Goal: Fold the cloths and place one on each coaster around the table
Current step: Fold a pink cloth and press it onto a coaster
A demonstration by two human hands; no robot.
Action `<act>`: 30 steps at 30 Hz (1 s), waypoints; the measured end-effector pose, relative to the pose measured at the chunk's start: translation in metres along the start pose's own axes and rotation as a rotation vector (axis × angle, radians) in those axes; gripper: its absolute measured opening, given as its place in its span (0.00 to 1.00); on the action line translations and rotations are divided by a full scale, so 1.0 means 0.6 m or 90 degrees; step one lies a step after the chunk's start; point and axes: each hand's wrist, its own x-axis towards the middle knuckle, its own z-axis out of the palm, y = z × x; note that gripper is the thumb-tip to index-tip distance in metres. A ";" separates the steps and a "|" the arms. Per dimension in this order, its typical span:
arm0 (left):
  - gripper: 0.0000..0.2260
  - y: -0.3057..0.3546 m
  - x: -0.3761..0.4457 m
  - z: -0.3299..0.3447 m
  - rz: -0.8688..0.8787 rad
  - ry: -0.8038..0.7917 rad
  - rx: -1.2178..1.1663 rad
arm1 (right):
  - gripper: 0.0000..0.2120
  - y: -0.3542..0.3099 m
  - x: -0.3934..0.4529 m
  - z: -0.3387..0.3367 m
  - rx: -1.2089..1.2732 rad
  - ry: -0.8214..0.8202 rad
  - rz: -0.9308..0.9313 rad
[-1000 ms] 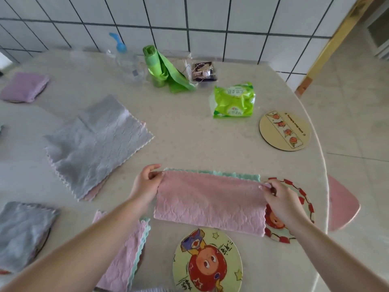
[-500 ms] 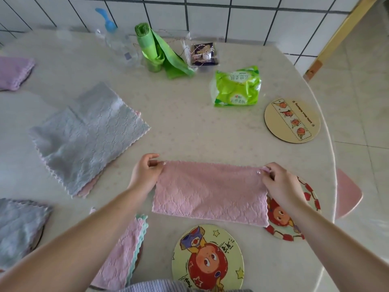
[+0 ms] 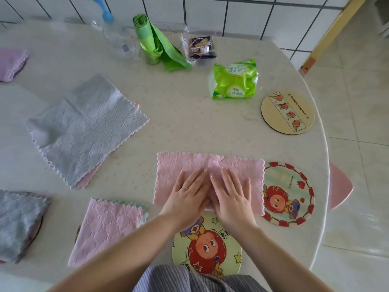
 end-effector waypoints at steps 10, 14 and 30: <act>0.31 -0.090 -0.042 0.000 0.048 -0.043 0.065 | 0.30 0.093 -0.043 -0.013 -0.103 -0.035 0.036; 0.24 -0.071 -0.050 -0.016 0.066 -0.014 0.050 | 0.24 0.088 -0.003 -0.051 -0.031 0.034 0.021; 0.02 -0.002 -0.034 -0.022 0.017 0.041 -0.196 | 0.13 0.006 0.192 -0.091 -0.113 -0.111 -0.066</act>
